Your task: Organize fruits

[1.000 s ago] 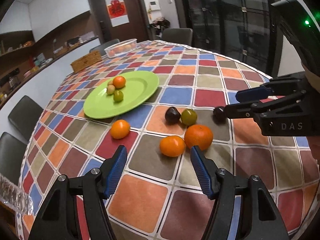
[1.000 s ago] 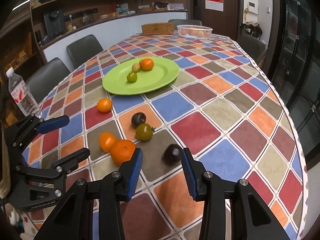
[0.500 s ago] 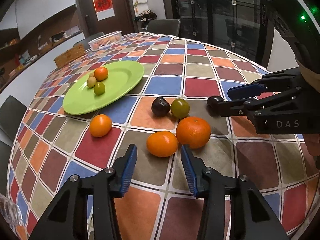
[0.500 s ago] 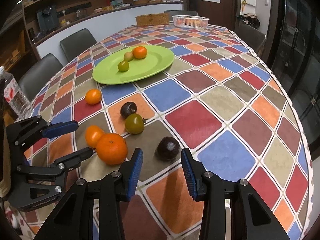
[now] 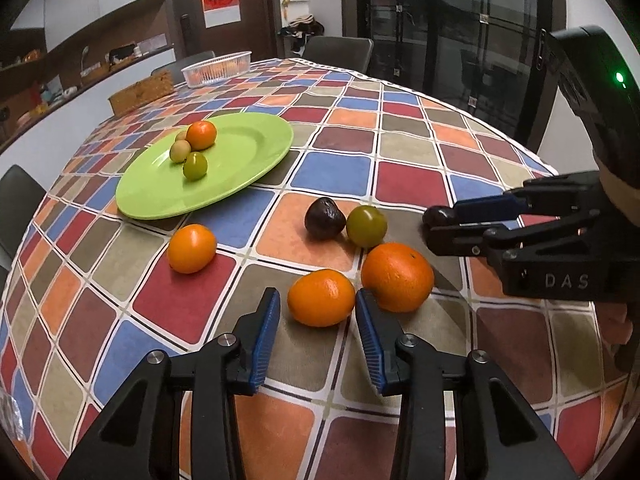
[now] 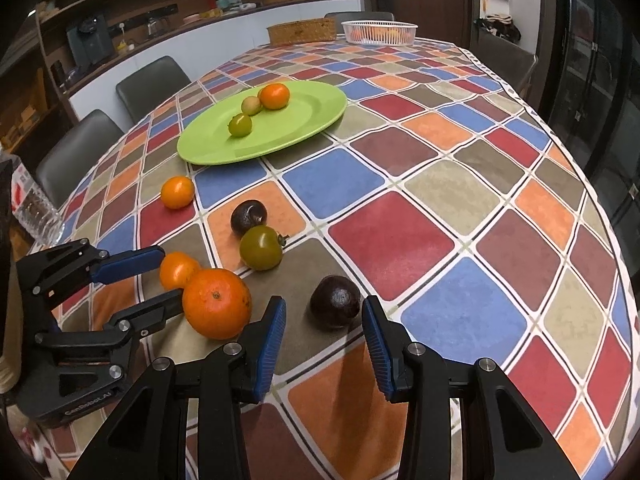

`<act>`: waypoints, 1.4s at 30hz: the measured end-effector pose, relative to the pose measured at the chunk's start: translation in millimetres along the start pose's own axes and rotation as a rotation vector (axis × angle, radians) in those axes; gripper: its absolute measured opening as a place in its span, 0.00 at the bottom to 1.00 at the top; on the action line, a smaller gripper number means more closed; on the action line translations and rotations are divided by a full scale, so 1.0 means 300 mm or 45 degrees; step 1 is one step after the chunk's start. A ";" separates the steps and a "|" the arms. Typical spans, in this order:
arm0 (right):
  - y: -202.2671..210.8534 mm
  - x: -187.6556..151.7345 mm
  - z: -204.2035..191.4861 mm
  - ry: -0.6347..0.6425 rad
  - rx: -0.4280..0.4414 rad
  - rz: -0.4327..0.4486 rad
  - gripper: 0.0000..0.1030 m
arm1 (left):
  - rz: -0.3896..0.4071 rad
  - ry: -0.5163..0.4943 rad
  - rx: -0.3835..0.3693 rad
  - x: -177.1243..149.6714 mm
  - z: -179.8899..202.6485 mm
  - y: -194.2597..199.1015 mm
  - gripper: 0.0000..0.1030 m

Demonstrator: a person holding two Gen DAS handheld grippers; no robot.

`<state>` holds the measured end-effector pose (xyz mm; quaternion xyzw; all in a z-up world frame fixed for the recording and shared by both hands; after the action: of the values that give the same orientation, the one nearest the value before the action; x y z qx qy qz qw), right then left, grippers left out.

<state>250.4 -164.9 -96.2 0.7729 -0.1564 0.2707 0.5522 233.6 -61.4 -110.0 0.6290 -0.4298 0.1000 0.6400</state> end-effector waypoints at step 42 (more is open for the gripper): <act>0.130 0.112 -0.123 0.090 0.120 0.193 0.27 | 0.135 0.224 0.141 0.115 -0.115 0.174 0.33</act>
<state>247.3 -141.6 -37.4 0.7739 -0.1821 0.3459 0.4983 234.4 -35.0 -43.6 0.6285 -0.3983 0.2122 0.6334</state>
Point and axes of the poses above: each gripper's, at about its wrist camera, not at the fingertips, and y roughly against the way its jaws point, z to its right, x to its top, the point moved 2 cm from there along -y, roughly the way its jaws point, and after that the axes turned 10 degrees about x, right-handed, at the moved point
